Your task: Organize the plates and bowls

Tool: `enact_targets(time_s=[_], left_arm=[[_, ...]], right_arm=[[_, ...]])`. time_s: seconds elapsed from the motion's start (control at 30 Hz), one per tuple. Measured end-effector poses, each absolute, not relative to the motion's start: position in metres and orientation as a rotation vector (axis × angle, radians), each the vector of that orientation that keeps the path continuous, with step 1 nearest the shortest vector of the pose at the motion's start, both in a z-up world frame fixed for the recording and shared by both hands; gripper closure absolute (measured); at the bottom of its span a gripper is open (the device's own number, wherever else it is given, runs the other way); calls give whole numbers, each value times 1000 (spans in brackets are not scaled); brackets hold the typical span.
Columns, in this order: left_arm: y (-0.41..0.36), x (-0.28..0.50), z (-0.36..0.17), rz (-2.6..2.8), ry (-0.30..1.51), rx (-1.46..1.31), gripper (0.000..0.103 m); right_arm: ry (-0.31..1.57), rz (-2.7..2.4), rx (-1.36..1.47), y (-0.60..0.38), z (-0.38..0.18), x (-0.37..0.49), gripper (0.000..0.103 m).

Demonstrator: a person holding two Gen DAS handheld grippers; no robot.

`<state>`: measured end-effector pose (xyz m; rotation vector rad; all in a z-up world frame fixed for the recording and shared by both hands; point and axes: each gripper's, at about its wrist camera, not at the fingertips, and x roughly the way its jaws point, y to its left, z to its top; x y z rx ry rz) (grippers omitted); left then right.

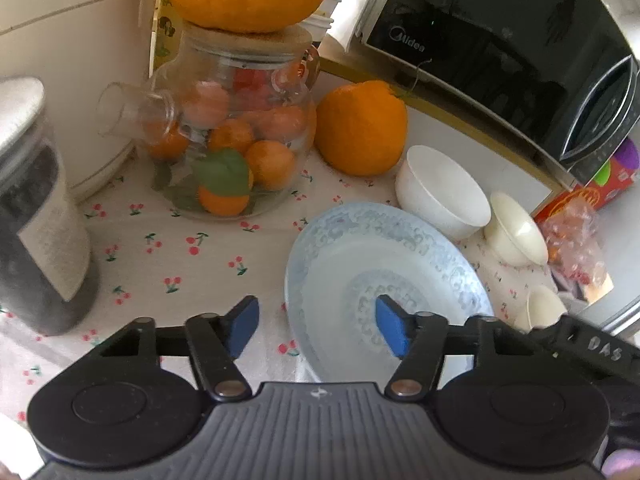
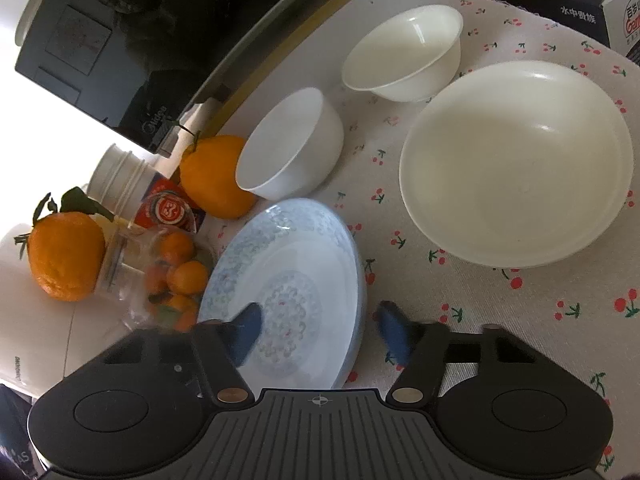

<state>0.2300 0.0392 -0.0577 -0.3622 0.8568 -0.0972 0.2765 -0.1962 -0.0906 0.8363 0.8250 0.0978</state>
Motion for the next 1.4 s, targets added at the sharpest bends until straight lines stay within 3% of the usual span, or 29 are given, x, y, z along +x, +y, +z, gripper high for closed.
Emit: enact_targets(time_s=[0.07, 0.33, 0.47, 1.4], left_arm=[[38, 232, -62, -102, 849, -381, 56], [40, 233, -73, -68, 829, -414, 76], [49, 231, -74, -51, 838, -439, 92], [23, 185, -56, -204, 925, -257, 92]], right_arm=[[823, 86, 828, -195, -94, 277, 66], [800, 51, 834, -201, -104, 276, 84], [800, 45, 821, -202, -105, 275, 91], [908, 23, 760, -221, -76, 223, 90]])
